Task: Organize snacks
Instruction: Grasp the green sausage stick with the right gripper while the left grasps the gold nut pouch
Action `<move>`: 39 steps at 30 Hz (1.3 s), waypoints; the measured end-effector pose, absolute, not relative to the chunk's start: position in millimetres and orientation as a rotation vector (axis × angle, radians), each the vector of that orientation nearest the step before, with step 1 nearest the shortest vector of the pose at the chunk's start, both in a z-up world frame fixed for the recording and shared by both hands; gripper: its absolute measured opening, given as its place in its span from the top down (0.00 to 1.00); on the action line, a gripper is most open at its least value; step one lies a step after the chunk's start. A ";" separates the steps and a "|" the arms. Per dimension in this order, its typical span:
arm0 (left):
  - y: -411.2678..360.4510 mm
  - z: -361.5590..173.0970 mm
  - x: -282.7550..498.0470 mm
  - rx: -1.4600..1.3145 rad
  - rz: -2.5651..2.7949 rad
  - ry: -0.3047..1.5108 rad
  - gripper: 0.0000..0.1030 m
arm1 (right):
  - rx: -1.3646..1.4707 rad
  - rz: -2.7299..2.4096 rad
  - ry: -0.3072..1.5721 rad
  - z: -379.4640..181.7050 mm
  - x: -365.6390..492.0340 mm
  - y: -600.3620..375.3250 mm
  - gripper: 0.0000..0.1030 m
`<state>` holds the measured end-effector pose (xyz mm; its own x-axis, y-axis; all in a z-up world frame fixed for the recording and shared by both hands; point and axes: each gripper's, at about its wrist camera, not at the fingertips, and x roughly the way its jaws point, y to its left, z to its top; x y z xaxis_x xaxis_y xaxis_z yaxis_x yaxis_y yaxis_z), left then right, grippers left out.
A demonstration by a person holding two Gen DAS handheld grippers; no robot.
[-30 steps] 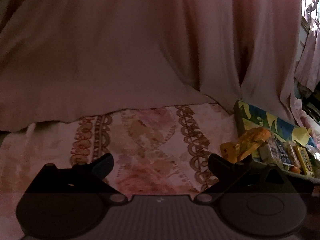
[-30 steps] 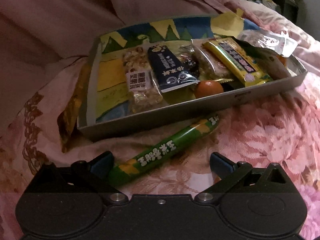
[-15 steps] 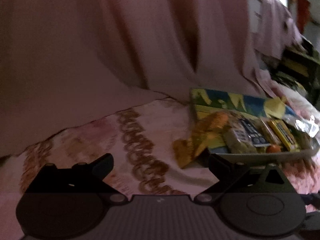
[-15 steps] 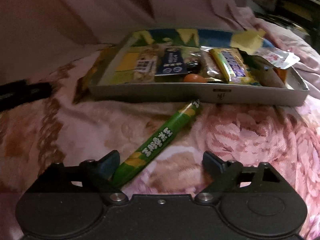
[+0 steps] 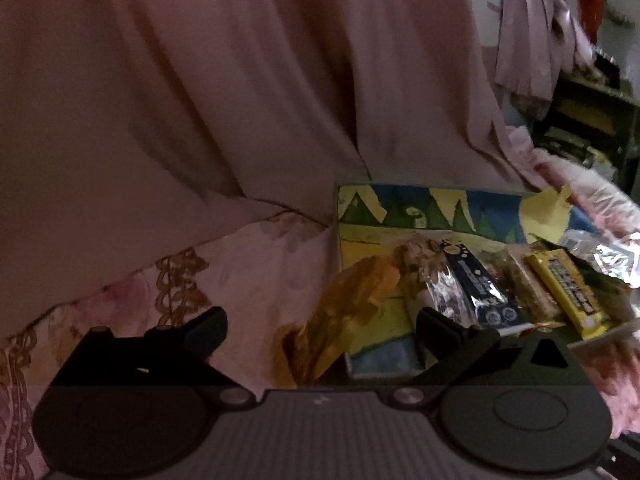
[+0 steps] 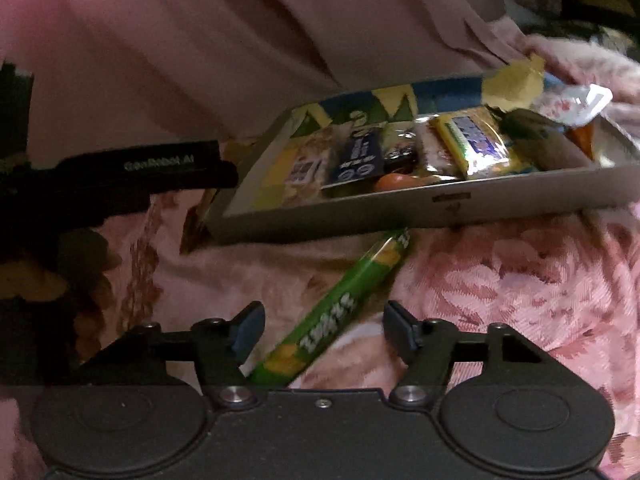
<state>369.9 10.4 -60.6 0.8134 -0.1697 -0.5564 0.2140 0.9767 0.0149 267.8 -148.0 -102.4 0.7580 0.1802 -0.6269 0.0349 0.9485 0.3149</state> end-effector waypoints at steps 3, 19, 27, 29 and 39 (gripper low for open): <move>-4.9 -62.5 377.8 0.145 -0.180 0.593 0.10 | 0.356 0.083 0.704 -103.6 268.6 -153.3 0.37; -7.1 -57.4 387.5 0.156 -0.082 0.558 0.66 | 0.369 0.099 0.684 -106.9 275.3 -153.6 0.56; -1.3 -49.2 377.1 0.148 -0.091 0.551 0.93 | 0.394 0.085 0.699 -107.5 275.4 -156.4 0.65; 0.7 -46.1 371.3 0.143 -0.094 0.551 0.94 | 0.396 0.084 0.703 -107.5 275.4 -155.9 0.66; 10.9 -29.0 317.0 0.099 -0.116 0.567 0.97 | 0.395 0.094 0.756 -102.1 260.5 -155.6 0.67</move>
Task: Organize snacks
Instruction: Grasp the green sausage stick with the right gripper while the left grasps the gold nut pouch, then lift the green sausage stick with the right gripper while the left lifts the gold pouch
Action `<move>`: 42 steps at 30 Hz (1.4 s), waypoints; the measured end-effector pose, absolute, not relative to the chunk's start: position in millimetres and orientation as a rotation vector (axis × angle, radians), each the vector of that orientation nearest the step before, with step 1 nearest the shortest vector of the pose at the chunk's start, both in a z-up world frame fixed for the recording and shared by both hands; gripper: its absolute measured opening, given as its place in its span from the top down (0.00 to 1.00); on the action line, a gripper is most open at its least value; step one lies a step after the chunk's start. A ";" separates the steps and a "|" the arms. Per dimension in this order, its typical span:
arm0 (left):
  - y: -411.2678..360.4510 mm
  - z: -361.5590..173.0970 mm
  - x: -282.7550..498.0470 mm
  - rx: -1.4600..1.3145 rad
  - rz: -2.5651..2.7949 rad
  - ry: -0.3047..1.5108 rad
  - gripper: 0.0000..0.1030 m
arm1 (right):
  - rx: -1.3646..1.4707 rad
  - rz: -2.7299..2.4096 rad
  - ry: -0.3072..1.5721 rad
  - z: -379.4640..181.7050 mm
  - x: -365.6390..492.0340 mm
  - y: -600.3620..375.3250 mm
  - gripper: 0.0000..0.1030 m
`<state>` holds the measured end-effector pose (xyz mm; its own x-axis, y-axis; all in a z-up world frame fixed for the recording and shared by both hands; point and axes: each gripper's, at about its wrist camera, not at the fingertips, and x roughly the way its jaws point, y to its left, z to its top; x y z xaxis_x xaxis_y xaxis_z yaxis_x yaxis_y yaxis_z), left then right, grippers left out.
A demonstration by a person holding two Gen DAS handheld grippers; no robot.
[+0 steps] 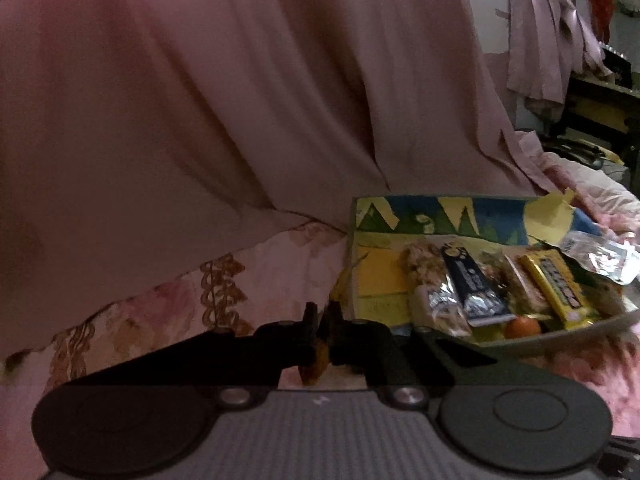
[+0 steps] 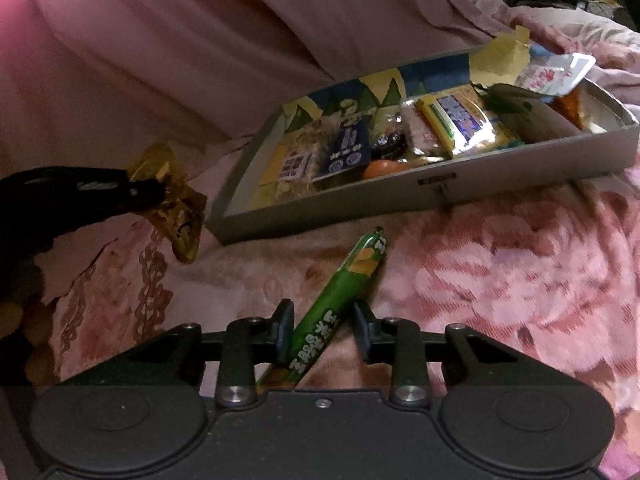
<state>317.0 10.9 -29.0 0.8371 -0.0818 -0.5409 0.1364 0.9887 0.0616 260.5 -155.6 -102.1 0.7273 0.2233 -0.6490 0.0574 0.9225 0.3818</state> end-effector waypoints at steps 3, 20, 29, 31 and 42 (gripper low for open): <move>10.6 -24.4 298.7 0.085 -0.127 0.570 0.97 | 0.392 0.099 0.770 -100.7 250.6 -157.8 0.68; -19.8 -17.9 228.0 0.126 -0.278 0.653 0.97 | 0.307 0.117 0.840 -90.4 178.6 -175.9 0.70; -13.6 -38.8 225.8 0.167 -0.279 0.700 0.85 | 0.262 0.121 0.829 -92.9 177.0 -171.3 0.69; -7.8 -46.1 228.0 0.176 -0.263 0.713 0.84 | 0.246 0.120 0.822 -93.9 177.9 -169.0 0.69; 19.8 -75.3 234.6 0.092 -0.228 0.778 0.81 | 0.173 0.140 0.780 -97.5 179.6 -156.5 0.68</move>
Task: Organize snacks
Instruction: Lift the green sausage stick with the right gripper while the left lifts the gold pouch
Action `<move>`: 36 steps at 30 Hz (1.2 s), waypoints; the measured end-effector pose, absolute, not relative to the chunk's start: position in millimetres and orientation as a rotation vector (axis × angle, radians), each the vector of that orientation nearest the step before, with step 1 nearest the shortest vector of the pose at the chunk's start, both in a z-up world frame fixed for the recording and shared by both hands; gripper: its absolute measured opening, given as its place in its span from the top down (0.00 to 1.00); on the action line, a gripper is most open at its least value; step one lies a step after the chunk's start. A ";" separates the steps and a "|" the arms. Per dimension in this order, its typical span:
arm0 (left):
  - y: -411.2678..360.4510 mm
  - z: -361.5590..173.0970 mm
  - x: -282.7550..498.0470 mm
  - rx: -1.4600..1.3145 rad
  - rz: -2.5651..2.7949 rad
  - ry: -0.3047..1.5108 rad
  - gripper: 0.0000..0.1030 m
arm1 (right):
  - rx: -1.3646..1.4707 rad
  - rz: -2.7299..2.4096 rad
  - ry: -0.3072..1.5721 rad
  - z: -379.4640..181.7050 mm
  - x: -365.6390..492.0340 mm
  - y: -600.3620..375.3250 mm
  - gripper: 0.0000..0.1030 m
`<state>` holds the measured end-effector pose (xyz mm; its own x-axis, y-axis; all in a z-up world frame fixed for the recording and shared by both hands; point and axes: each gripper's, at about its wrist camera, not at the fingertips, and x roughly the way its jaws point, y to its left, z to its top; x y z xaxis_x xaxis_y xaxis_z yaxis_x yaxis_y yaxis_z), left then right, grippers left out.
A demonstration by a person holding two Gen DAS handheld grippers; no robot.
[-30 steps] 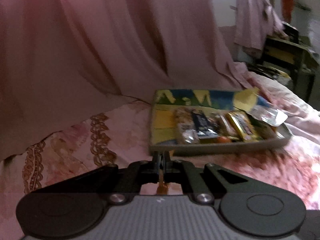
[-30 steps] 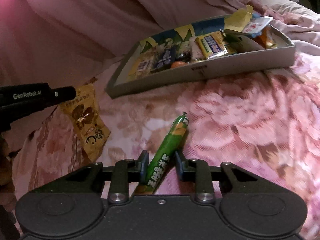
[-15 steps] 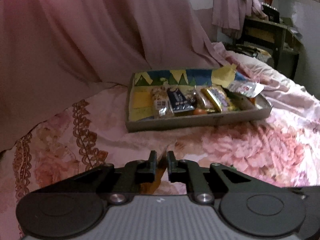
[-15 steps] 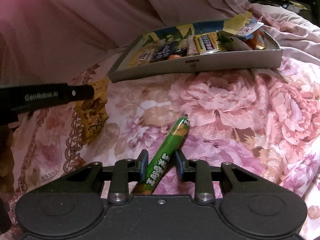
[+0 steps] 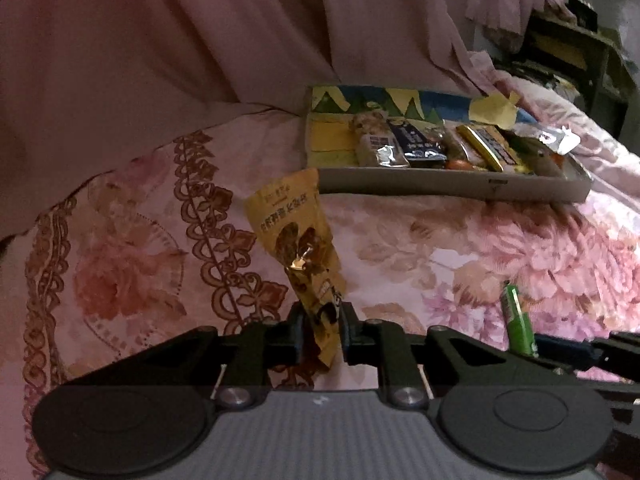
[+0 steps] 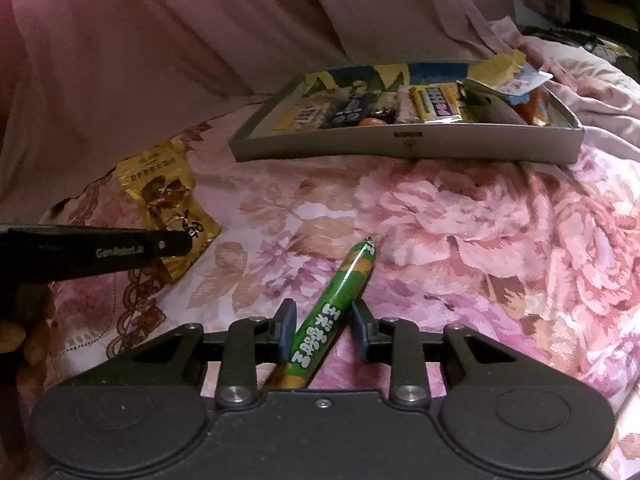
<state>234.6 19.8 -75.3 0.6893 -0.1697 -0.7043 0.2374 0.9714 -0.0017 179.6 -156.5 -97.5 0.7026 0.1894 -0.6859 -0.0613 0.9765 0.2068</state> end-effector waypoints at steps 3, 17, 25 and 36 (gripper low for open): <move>22.1 -75.5 236.9 0.071 -0.229 0.777 0.81 | 0.160 0.155 0.770 -98.6 180.3 -152.0 0.68; 15.2 -74.3 240.4 0.062 -0.227 0.777 0.81 | 0.138 0.176 0.770 -98.1 177.6 -146.4 0.59; 12.5 -74.5 239.0 0.070 -0.227 0.772 0.84 | 0.062 0.162 0.768 -98.2 175.6 -138.4 0.67; 4.4 -69.2 233.6 0.120 -0.235 0.726 0.86 | 0.090 0.136 0.750 -96.8 174.9 -141.9 0.73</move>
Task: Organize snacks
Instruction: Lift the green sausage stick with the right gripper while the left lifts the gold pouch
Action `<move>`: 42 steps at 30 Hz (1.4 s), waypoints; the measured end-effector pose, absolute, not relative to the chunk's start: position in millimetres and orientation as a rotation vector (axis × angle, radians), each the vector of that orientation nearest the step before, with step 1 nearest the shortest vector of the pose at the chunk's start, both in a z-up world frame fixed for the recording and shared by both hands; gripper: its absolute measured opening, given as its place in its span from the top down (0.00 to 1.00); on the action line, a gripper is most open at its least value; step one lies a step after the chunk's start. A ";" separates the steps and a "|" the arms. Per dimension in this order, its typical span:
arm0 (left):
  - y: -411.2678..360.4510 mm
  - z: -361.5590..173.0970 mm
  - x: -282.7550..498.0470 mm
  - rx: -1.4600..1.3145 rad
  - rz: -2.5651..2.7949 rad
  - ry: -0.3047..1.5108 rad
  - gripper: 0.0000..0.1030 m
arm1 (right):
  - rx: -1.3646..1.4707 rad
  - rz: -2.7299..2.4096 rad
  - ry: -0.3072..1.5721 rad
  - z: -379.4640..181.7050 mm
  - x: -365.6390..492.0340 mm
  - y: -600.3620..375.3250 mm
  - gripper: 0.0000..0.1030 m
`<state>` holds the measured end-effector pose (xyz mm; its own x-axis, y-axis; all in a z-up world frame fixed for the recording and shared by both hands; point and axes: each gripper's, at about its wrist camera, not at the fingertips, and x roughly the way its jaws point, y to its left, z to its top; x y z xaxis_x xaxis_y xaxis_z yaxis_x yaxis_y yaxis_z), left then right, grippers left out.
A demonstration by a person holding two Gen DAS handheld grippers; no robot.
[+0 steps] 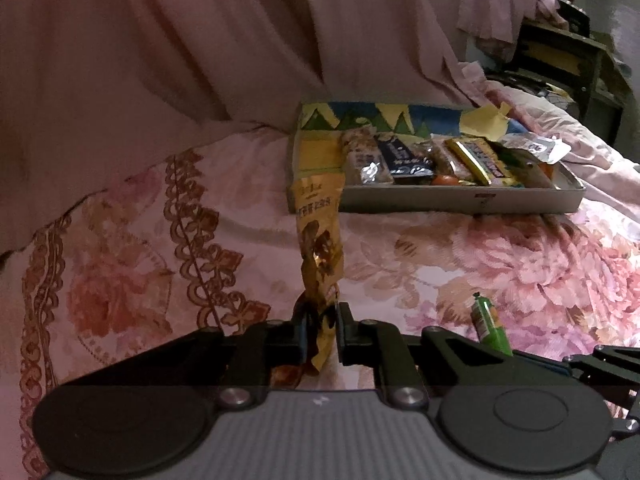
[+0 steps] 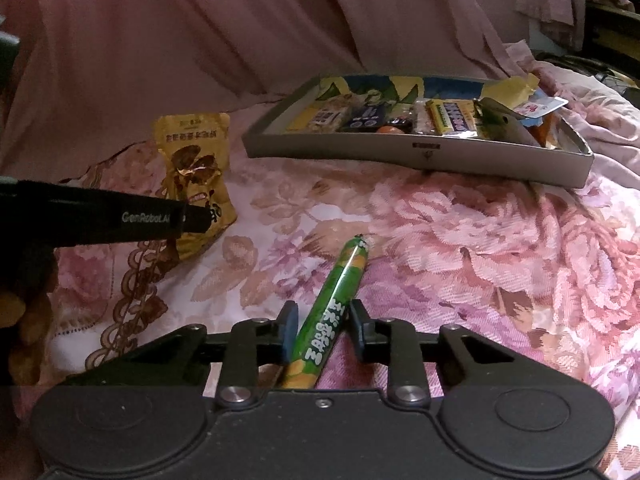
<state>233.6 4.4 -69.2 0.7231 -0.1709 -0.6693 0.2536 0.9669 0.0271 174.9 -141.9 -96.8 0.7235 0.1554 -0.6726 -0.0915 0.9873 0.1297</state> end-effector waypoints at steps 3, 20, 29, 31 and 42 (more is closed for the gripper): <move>0.5 -65.3 232.8 0.123 -0.238 0.712 0.86 | 0.093 0.124 0.746 -96.3 174.9 -143.1 0.74; -11.1 -58.0 231.1 0.126 -0.227 0.695 0.86 | 0.138 0.099 0.745 -92.8 176.0 -150.4 0.77; -14.0 -57.0 230.0 0.129 -0.229 0.692 0.86 | 0.148 0.094 0.740 -91.1 176.0 -151.2 0.79; -13.9 -56.9 230.1 0.127 -0.228 0.691 0.86 | 0.149 0.092 0.738 -90.7 176.1 -151.2 0.79; -16.5 -46.2 234.8 0.110 -0.225 0.659 0.86 | 0.179 0.065 0.707 -84.0 176.6 -161.0 0.81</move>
<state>234.8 -16.5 -46.2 0.7676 -0.1716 -0.6175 0.2412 0.9700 0.0304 176.6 -161.0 -84.0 0.7588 0.1200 -0.6402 0.0007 0.9827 0.1851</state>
